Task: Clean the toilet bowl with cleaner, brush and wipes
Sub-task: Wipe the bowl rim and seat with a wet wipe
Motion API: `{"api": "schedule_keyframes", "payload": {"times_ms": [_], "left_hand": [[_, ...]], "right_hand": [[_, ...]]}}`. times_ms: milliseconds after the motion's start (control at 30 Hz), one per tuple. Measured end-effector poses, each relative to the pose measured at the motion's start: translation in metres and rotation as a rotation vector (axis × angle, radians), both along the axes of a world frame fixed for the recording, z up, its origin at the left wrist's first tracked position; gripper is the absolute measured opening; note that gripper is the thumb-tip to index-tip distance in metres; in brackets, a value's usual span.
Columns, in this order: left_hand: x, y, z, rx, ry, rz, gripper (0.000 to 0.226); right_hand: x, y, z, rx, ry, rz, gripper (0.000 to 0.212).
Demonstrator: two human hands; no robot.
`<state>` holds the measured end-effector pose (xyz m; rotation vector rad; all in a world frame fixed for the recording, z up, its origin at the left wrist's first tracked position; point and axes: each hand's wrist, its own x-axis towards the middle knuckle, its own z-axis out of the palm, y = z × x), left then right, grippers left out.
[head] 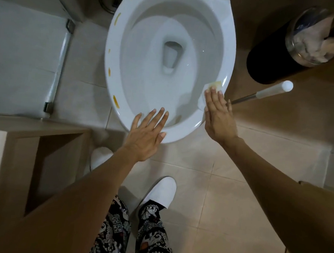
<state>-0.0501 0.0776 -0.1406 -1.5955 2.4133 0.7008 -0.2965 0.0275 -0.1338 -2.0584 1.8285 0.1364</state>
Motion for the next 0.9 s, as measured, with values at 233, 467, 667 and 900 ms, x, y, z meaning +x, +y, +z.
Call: {"api": "schedule_keyframes", "payload": {"times_ms": [233, 467, 667, 900], "left_hand": [[0.001, 0.001, 0.001, 0.022, -0.005, -0.014, 0.064], [0.024, 0.006, 0.002, 0.039, 0.091, 0.000, 0.063], [0.072, 0.026, 0.006, 0.001, 0.092, -0.030, 0.062], [0.089, 0.030, 0.009, 0.042, 0.086, 0.000, 0.066]], "right_hand": [[0.024, 0.029, -0.009, -0.053, -0.141, -0.143, 0.055], [0.052, 0.056, -0.005, -0.032, -0.146, -0.207, 0.055], [0.092, 0.082, -0.006, -0.034, -0.131, -0.239, 0.057], [0.135, 0.112, 0.000, -0.006, -0.128, -0.063, 0.054]]}}
